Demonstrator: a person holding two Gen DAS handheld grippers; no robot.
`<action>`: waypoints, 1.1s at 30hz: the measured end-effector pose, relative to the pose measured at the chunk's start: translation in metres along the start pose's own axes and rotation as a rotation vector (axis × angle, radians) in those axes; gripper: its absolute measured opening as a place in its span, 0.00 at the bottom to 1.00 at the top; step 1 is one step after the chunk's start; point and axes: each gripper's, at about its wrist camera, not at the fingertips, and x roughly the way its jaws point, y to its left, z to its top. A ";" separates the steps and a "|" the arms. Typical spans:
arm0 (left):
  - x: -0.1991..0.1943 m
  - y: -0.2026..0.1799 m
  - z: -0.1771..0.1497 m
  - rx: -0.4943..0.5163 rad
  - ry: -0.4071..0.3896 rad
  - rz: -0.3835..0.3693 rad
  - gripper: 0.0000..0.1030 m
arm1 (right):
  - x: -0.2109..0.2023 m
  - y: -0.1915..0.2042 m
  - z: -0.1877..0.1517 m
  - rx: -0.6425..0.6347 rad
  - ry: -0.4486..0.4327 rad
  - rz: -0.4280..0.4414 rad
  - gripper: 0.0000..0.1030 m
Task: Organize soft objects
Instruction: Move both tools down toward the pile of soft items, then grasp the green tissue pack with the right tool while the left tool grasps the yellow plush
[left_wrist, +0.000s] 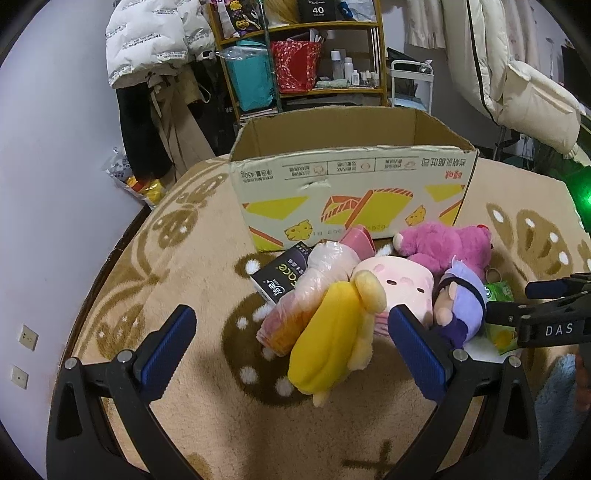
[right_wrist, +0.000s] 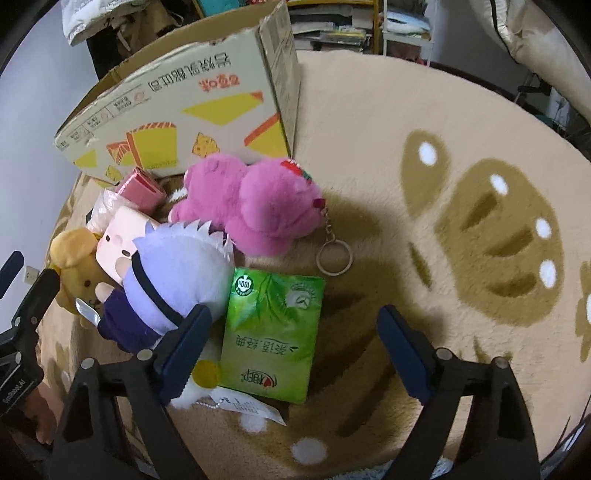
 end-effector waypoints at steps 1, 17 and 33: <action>0.001 -0.001 0.000 0.002 0.004 -0.001 1.00 | 0.001 0.000 0.000 0.004 0.003 0.004 0.92; 0.015 -0.005 -0.007 0.007 0.050 -0.043 0.76 | 0.017 0.009 -0.007 -0.009 0.085 0.026 0.68; -0.002 -0.004 -0.010 0.008 0.012 -0.116 0.28 | 0.014 0.039 0.001 -0.040 0.007 0.039 0.58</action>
